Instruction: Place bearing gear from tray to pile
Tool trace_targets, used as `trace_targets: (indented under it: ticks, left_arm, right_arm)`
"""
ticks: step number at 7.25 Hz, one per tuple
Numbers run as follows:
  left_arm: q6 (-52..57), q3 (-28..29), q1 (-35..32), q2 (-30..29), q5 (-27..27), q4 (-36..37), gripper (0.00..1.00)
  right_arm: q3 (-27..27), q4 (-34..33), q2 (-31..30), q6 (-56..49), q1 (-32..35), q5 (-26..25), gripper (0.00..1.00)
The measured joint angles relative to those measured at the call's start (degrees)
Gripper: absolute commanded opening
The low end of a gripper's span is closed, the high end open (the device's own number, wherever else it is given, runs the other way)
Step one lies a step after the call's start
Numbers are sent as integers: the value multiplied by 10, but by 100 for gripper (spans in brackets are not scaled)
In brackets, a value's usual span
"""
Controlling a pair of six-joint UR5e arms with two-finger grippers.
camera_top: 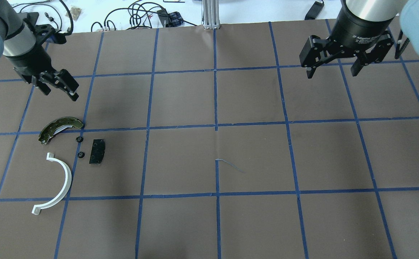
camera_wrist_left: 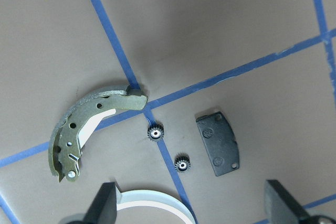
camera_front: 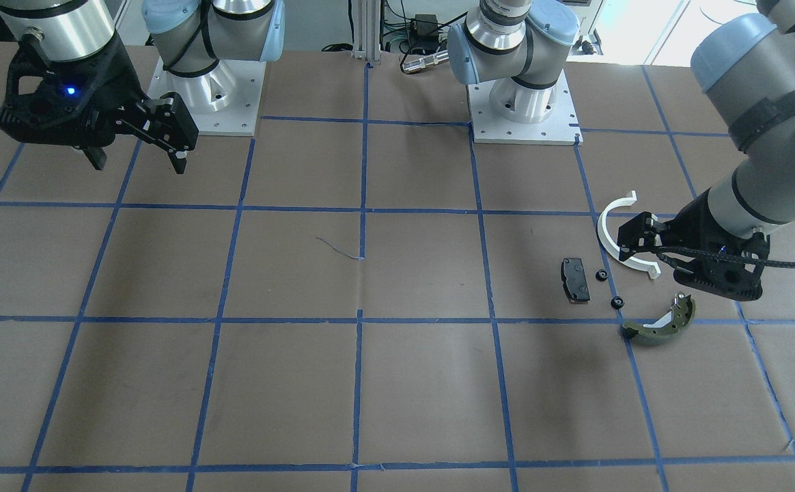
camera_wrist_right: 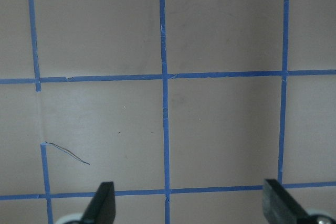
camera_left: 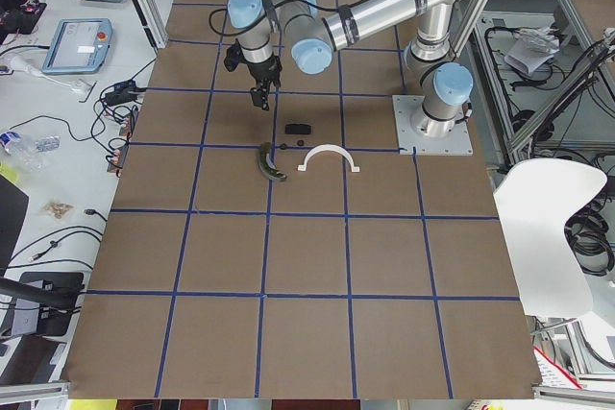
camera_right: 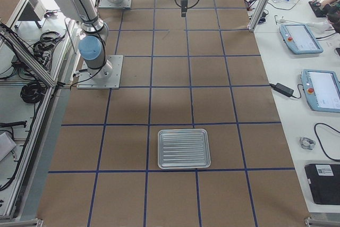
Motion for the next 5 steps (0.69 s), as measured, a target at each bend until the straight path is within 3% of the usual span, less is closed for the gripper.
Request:
trace_targets:
  ticks: [3, 5]
  left_arm:
    - [-223, 32, -122, 63, -4, -47, 100]
    - [-316, 11, -184, 108, -4, -51, 98]
  right_arm:
    - [0, 0, 0, 0, 0, 0, 100]
    - [0, 0, 0, 0, 0, 0, 100]
